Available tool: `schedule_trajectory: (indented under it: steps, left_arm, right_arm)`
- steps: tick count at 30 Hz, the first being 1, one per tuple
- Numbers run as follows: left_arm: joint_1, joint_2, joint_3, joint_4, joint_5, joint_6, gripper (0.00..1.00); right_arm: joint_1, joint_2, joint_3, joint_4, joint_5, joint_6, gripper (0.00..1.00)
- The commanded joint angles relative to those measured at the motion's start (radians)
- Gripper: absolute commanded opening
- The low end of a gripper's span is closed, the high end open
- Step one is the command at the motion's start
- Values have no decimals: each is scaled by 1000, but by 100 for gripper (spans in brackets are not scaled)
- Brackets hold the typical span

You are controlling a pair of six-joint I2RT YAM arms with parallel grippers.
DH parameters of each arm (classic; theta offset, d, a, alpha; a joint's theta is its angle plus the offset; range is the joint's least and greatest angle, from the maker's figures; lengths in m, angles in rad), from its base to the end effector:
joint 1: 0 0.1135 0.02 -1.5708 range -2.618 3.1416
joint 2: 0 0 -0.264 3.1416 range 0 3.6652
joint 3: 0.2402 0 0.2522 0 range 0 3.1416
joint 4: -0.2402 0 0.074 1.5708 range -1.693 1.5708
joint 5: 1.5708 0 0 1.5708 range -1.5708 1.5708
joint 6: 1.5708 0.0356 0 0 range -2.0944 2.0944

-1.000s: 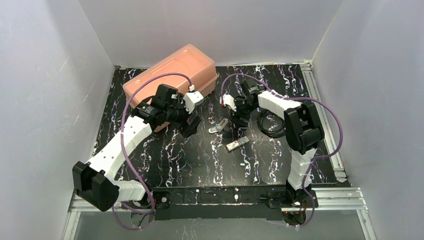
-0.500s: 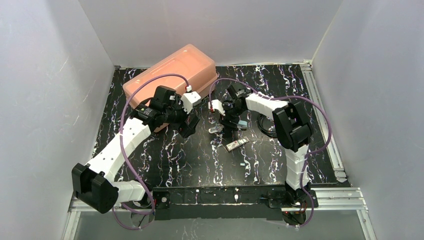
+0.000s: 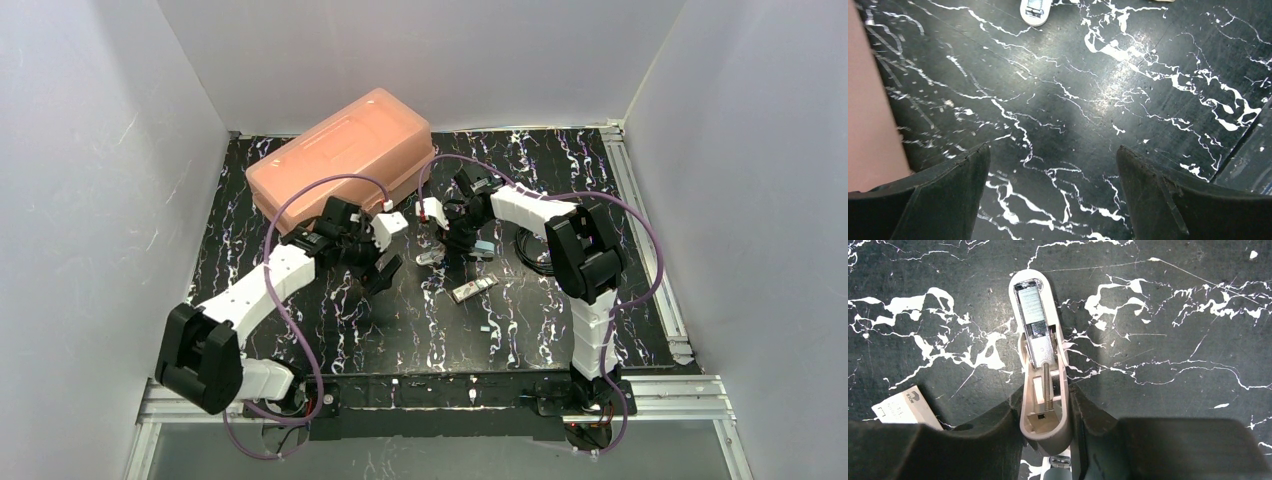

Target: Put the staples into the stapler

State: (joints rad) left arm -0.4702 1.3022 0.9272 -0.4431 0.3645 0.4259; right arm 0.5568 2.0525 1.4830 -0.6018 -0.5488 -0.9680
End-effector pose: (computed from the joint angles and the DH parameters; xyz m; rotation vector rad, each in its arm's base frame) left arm 0.2378 -0.1351 0.2559 1.1775 2.0530 -0.4556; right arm 0.3481 0.2385 0.1697 -1.8886 1.7646 0.6044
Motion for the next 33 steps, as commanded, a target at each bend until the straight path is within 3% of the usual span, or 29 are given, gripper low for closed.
schedule_trajectory:
  steps: [1,8,16,33]
  left_arm:
    - [5,48,-58,155,84,13,91]
    - [3,194,-82,394,131,-94,71]
    - [-2,332,-3,438,151,-186,53]
    - [-24,535,42,601,303,-419,33]
  right_arm:
    - [3,-33,31,-11,-46,16,37]
    - [3,-52,2,7,-55,36,30]
    - [5,-86,-44,27,-48,58,24]
    - [5,-208,-237,167,-36,148,19]
